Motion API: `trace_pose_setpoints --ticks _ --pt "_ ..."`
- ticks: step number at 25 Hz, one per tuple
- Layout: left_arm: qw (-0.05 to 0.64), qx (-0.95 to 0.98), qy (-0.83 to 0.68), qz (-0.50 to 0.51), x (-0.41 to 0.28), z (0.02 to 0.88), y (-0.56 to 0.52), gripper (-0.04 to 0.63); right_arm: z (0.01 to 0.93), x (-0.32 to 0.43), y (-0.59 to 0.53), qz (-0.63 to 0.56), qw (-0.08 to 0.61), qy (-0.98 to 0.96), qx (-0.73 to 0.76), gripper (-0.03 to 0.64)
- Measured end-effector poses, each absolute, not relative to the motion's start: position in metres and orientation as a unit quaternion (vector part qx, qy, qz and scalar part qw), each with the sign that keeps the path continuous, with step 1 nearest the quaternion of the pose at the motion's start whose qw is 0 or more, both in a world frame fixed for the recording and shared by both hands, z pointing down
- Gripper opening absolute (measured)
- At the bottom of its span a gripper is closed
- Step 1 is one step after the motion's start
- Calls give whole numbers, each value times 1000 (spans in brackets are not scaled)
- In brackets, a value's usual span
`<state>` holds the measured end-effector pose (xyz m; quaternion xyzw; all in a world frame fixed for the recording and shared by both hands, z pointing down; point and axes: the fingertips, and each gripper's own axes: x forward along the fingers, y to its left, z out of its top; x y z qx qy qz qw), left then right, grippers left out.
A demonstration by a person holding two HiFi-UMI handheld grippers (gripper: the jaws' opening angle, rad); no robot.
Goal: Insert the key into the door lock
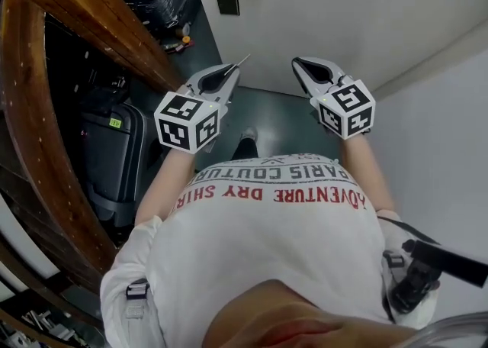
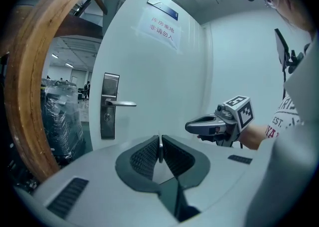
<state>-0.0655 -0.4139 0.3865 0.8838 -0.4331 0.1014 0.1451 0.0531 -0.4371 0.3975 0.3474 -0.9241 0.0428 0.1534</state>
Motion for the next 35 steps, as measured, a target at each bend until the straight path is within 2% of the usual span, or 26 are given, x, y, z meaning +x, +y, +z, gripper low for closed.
trace_pose_setpoints --ticks 6,10,13,18,23,35 --pt "168 879 -433 108 -83 402 -461 23 412 30 -489 50 160 -928 333 3" --pt "178 875 -437 110 -95 407 -478 23 389 17 -533 -11 160 -928 335 6" --pt "182 871 -443 111 -106 412 -493 23 372 1 -572 -64 153 -929 330 41" --pt "191 863 -456 103 -121 419 -514 23 365 -24 -625 -101 155 -932 312 149" --pt "203 859 -459 98 -129 430 -523 23 378 -35 -659 -93 155 -931 316 167" --pt "238 854 -457 71 -129 444 -533 23 391 -38 -671 -78 162 -931 318 160"
